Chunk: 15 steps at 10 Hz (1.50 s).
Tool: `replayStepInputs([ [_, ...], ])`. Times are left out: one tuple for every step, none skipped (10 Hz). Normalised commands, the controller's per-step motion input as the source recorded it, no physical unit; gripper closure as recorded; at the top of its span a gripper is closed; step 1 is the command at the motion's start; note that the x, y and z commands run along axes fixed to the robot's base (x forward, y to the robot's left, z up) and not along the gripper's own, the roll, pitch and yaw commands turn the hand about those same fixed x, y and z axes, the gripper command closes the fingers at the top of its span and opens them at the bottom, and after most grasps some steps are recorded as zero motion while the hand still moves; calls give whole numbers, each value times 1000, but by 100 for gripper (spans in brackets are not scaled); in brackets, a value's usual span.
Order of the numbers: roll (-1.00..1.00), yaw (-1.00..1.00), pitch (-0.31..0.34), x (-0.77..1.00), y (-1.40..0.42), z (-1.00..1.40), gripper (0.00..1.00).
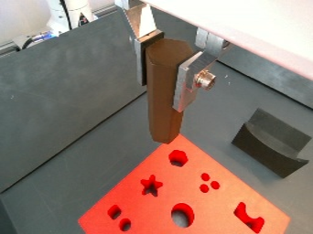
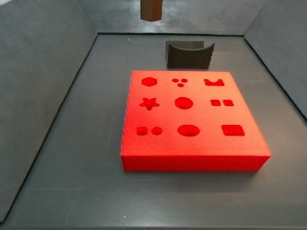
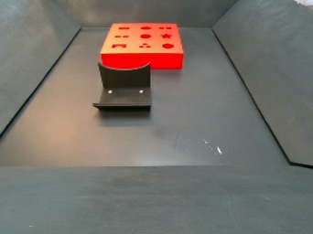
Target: Insert the hexagon object.
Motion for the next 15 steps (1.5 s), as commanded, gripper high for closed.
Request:
replayStepInputs([
  [0,0,-61,-177,0,0,100],
  [-367,-83,-171,-214,366,-434,100],
  [-339,-143,-173,-220,486,-491,100],
  [-297,-89,-163,-214,617,-551,100],
  [-249,-123,-171,-197,649,-560,100],
  [-99,-106,-226,-354,514,-669,100],
  [103,54,-259,-249,451,-671,100],
  [181,83,-263,-274,440,-569,100],
  [176,151,-283,-266,386,-537,100],
  [36,163,-167,-143,226,-269,100],
  [0,0,0,0,0,-17,100],
  [31,100,-149,551,-129,-49,100],
  [3,43,-274,703,-149,-163,100],
  [56,0,-336,586,-223,-343,100],
  [100,37,-223,120,-91,-317,100],
])
